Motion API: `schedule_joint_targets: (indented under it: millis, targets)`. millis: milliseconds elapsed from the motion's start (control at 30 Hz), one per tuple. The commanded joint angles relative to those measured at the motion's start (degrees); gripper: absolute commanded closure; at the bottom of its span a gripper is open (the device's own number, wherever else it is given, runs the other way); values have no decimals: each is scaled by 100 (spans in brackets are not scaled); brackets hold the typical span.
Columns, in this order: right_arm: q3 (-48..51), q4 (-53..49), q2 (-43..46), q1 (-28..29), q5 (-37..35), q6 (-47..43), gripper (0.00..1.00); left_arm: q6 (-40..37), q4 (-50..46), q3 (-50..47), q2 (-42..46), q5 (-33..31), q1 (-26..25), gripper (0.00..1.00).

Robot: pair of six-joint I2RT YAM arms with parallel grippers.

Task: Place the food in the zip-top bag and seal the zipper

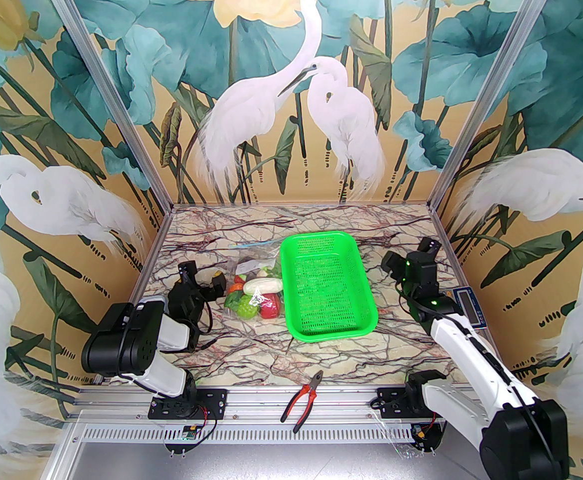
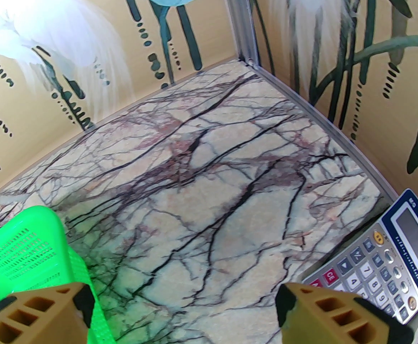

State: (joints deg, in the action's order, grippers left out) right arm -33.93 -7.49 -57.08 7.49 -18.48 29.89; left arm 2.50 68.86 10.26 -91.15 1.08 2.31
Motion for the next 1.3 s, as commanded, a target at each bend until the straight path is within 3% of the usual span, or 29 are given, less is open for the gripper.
schedule_joint_targets:
  millis: [0, 100, 333, 500, 700, 867, 1167, 1267]
  targets:
    - [376, 706, -6, -40, -262, -496, 7, -110, -155, 509, 153, -204, -15, 0]
    - [714, 1420, -142, -73, -383, -884, 2, -279, -869, 837, 172, 204, -27, 0]
    - [1261, 3159, -404, -133, -519, -1705, 2, -408, -307, 550, 166, 141, -142, 0]
    - [1859, 4183, -719, -295, -550, -1723, 1, -416, -206, 504, 157, 150, -151, 0]
    - [2012, 4814, -1059, -505, -168, -1664, 1, -391, -323, 571, 152, 70, -151, 0]
    - [1617, 5246, -1848, -635, 199, -2161, 1, -374, -376, 591, 164, 45, -151, 0]
    - [1111, 5509, -2960, -768, 1434, -2651, 2, -356, -343, 573, 160, -17, -151, 0]
    - [1420, 6253, -3171, -810, 1729, -2721, 3, -360, -347, 582, 163, -37, -151, 0]
